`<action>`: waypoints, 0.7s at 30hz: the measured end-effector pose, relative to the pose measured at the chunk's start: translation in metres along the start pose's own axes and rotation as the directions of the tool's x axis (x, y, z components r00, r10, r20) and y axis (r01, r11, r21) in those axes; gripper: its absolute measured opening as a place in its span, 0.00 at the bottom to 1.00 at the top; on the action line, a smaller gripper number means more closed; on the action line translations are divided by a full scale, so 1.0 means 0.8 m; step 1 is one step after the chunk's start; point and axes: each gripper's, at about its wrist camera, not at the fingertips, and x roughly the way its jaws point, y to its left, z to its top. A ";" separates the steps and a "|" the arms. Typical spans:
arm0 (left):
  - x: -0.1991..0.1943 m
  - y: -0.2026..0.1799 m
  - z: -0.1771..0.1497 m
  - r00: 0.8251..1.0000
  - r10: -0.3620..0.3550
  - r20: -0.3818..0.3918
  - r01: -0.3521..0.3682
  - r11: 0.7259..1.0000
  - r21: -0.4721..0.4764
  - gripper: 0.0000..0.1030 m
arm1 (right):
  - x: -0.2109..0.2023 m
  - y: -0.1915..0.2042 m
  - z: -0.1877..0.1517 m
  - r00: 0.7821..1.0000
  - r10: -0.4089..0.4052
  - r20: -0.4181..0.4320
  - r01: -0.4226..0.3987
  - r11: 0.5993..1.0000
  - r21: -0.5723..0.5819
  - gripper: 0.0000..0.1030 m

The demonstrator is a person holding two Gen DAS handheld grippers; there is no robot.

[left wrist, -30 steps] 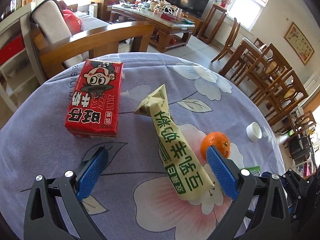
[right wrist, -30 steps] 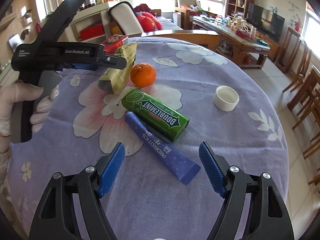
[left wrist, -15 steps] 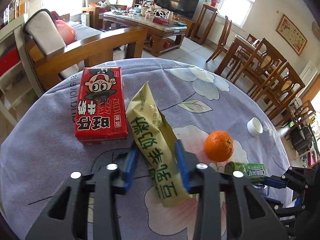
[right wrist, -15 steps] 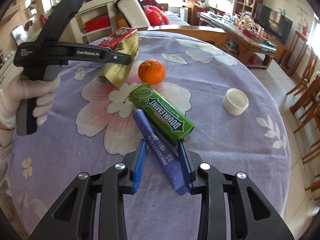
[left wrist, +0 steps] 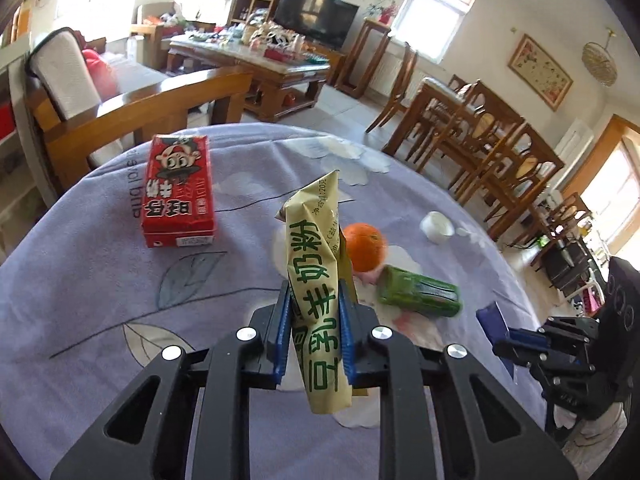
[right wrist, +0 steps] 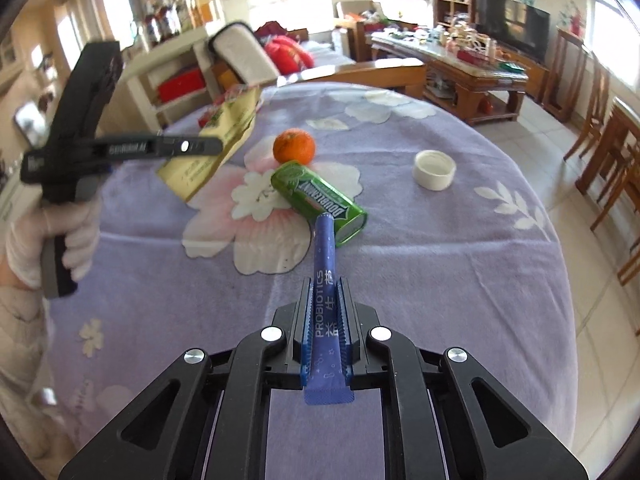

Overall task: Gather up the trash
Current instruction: 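Carry the snack bag and toothpaste tube with both grippers over the black bin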

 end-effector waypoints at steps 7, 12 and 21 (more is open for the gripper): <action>-0.030 -0.068 -0.021 0.995 -0.098 0.031 0.095 0.992 0.089 0.21 | -0.075 -0.002 -0.038 0.993 -0.002 0.117 -0.005 0.998 0.060 0.12; -0.036 -0.137 -0.035 0.983 -0.180 0.025 0.173 0.969 0.177 0.21 | -0.123 -0.011 -0.070 0.983 -0.028 0.183 0.008 0.993 0.114 0.12; -0.020 -0.255 -0.067 0.952 -0.303 -0.036 0.299 0.901 0.315 0.21 | -0.223 -0.056 -0.153 0.954 -0.148 0.262 0.085 0.968 0.238 0.12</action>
